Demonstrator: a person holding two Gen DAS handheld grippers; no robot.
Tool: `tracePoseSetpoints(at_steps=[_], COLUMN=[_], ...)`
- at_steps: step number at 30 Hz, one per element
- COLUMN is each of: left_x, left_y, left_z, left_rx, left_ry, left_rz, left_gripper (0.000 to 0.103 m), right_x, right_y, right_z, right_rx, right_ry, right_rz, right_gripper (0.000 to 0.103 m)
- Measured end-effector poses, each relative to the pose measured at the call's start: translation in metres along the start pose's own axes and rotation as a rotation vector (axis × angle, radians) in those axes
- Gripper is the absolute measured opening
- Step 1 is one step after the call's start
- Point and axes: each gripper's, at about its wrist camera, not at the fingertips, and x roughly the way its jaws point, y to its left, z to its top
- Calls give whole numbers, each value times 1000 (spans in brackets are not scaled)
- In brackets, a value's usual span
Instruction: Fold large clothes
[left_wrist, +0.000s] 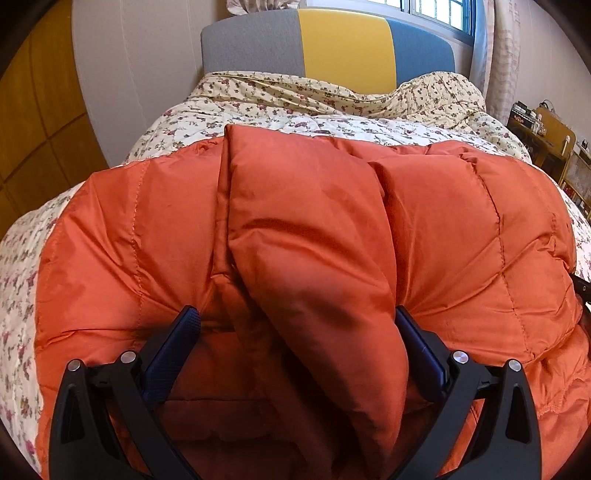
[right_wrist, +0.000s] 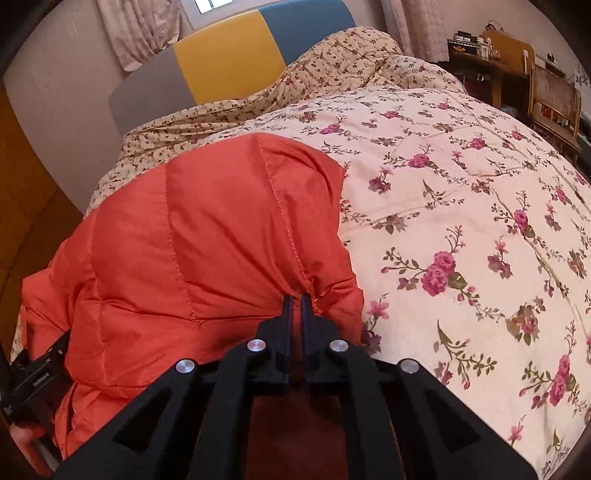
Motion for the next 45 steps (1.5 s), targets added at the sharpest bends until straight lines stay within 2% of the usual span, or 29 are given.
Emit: tracePoseSetpoints(at_steps=[1,3,4,6,8,13,20,24,29,33,41,45], left_x=[-1,-8,-12,-27,-42,-70,-110,-126,-146,-162,-187,-192], left_y=[-1,-1,-1,0,-2,-2,25,34,55,75,105,118], left_z=[1,3,3,-4,-15,-48,-93,-113,-139,-155,-180,-198], left_rx=[0,1,3,-6,1,26,-75,-88,-119,-160,-203,-230], left_ry=[3,18,28,18,6,17,-13,-18,-24,-32,-41,-25], left_rz=[1,8,9,3,2,-14,-73,-40,-1,-24,16,30], left_gripper=[100,100,100,100,100,100,100,100,100,100,100,100], right_x=[-4,-25,-34,-52,-65,-88,-109,-122,-140,-156,-184,-190], right_y=[2,9,16,29,39,43,46,44,26,-2,-43,-57], right_z=[2,2,1,-5,-14,-37,-63,-75,-90,-98,-128,-144], right_rx=[3,-29,-59,-134,-184,-200,-243,-259,-235,-161,-107,-86], right_ry=[2,-18,-41,-68,-57,-49,-39,-41,-25,-3,30,52], right_rz=[6,21,13,-20,-14,-23,-51,-54,-51,-25,-22,-10], right_gripper=[8,38,59,59,57,57,57,58,58,58,58,62])
